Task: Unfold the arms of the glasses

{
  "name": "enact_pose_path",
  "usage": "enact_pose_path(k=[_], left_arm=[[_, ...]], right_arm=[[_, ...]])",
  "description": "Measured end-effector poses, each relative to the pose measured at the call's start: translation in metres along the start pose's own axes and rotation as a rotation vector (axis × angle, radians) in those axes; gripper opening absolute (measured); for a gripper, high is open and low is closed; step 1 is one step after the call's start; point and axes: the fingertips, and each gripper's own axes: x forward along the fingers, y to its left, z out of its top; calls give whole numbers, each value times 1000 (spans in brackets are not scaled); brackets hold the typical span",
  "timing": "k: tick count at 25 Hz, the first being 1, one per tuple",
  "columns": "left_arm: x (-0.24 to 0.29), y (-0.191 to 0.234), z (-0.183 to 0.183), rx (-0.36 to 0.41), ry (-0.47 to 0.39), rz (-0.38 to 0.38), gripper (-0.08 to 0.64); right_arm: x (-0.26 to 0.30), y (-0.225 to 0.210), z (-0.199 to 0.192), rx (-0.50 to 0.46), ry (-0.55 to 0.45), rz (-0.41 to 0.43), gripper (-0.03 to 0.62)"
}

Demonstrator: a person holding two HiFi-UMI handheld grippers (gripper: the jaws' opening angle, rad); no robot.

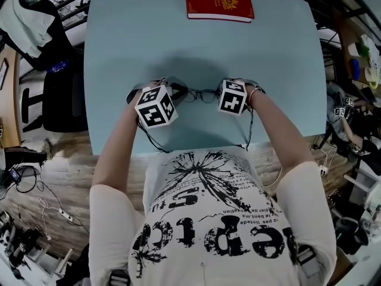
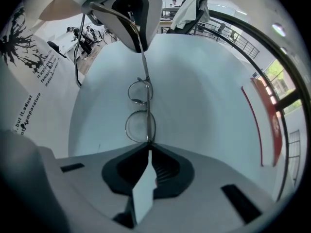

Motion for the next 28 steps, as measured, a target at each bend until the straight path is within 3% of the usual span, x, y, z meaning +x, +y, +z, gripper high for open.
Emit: enact_pose_path(k=[12, 13, 16, 20, 24, 28], left_arm=[[-10, 4, -19, -64, -16, 45, 27], [-10, 4, -18, -66, -19, 46, 28], [-10, 5, -19, -82, -28, 46, 28], [-15, 9, -24, -89, -30, 54, 28], [-16, 11, -27, -88, -37, 53, 27], [-17, 13, -27, -81, -47, 50, 27]], right_arm=[[-5, -14, 2, -44, 44, -68, 35], [-6, -16, 3, -59, 45, -84, 41], [-8, -12, 8, -114, 59, -84, 142], [-9, -15, 20, -150, 65, -105, 146], [-13, -28, 19, -130, 114, -137, 146], [-29, -41, 31, -88, 75, -151, 161]])
